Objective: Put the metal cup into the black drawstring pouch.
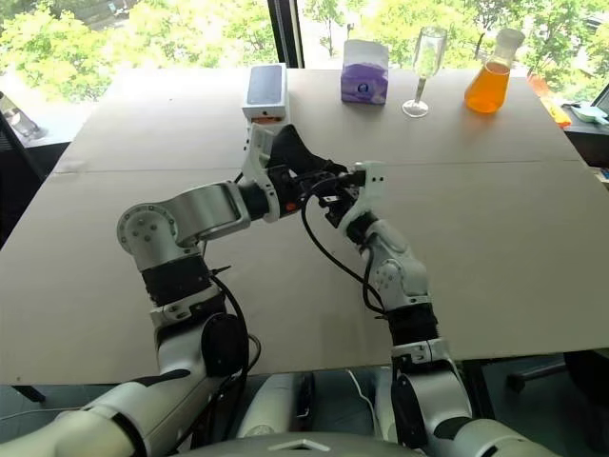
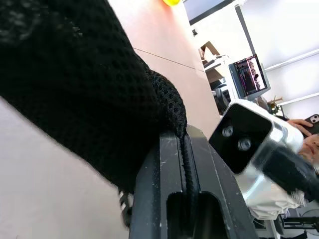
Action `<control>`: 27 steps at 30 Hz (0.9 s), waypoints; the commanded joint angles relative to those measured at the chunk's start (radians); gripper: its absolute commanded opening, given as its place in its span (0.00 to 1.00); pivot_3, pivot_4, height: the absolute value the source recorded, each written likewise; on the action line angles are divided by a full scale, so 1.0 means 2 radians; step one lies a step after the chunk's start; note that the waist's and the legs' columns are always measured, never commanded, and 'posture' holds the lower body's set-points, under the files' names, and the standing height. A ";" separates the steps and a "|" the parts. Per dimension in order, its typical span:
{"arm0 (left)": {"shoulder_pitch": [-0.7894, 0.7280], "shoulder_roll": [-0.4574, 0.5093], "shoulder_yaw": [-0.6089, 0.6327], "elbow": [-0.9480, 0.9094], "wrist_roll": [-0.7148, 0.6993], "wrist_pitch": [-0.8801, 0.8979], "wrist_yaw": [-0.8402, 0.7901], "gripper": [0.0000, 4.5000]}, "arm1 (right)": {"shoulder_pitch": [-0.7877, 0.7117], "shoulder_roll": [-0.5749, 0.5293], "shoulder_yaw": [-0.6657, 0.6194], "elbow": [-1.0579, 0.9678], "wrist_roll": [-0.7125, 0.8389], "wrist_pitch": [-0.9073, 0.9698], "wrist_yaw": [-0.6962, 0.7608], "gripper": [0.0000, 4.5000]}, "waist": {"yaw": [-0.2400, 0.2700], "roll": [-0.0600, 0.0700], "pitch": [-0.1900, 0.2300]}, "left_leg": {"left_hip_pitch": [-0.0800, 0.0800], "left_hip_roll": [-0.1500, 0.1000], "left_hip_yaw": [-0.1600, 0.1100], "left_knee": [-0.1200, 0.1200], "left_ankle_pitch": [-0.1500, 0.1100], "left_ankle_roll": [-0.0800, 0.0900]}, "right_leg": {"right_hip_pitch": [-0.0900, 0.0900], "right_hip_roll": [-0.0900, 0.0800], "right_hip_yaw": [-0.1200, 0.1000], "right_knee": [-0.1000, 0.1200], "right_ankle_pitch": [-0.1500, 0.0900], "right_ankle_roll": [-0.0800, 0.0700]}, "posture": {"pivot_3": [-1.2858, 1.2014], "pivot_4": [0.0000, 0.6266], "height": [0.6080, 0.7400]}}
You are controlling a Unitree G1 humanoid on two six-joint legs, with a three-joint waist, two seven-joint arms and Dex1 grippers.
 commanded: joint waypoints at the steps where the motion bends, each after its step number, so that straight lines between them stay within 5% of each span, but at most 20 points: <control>1: -0.023 -0.001 -0.014 0.011 -0.016 -0.024 0.003 0.00 | 0.003 -0.015 0.096 -0.017 -0.083 -0.079 0.052 0.01 | 0.001 0.000 0.000 | 0.000 0.000 0.000 0.000 0.000 0.000 | 0.000 0.000 0.000 0.000 0.000 0.000 | 0.52 0.24 1.00; 9: 0.001 -0.006 -0.028 -0.002 -0.061 -0.037 0.036 0.00 | -0.023 0.046 -0.049 0.012 0.054 0.005 -0.023 0.01 | 0.008 -0.001 0.001 | 0.000 0.000 -0.001 0.000 0.000 0.000 | 0.001 -0.002 -0.001 -0.001 0.000 0.000 | 0.52 0.24 1.00; 14: 0.009 -0.004 -0.055 -0.010 -0.084 -0.058 0.053 0.00 | -0.015 0.040 -0.028 -0.010 0.068 0.038 -0.005 0.01 | 0.002 -0.001 0.001 | 0.000 0.000 0.000 0.000 0.000 0.000 | 0.001 -0.002 -0.001 -0.001 0.000 0.000 | 0.52 0.24 1.00; 17: 0.005 0.000 -0.066 -0.002 -0.085 -0.075 0.052 0.00 | -0.036 0.059 -0.081 0.003 0.123 0.066 -0.046 0.01 | 0.003 -0.001 0.001 | 0.000 0.000 -0.001 -0.001 0.000 -0.001 | 0.000 -0.001 -0.001 0.000 0.000 0.000 | 0.52 0.24 1.00; 24: -0.016 0.002 -0.087 0.025 -0.078 -0.115 0.039 0.00 | -0.012 0.006 0.056 -0.034 0.003 -0.001 0.036 0.01 | 0.002 -0.001 0.001 | 0.000 0.000 0.000 -0.001 0.001 -0.001 | 0.000 0.000 0.000 -0.001 0.000 0.000 | 0.52 0.24 1.00; 27: -0.012 -0.001 -0.087 0.021 -0.104 -0.127 0.053 0.00 | -0.019 0.026 0.019 -0.014 0.016 0.001 0.010 0.01 | 0.005 -0.002 0.001 | 0.000 0.000 0.000 -0.002 0.001 -0.001 | 0.000 0.000 0.000 -0.001 0.000 0.000 | 0.52 0.24 1.00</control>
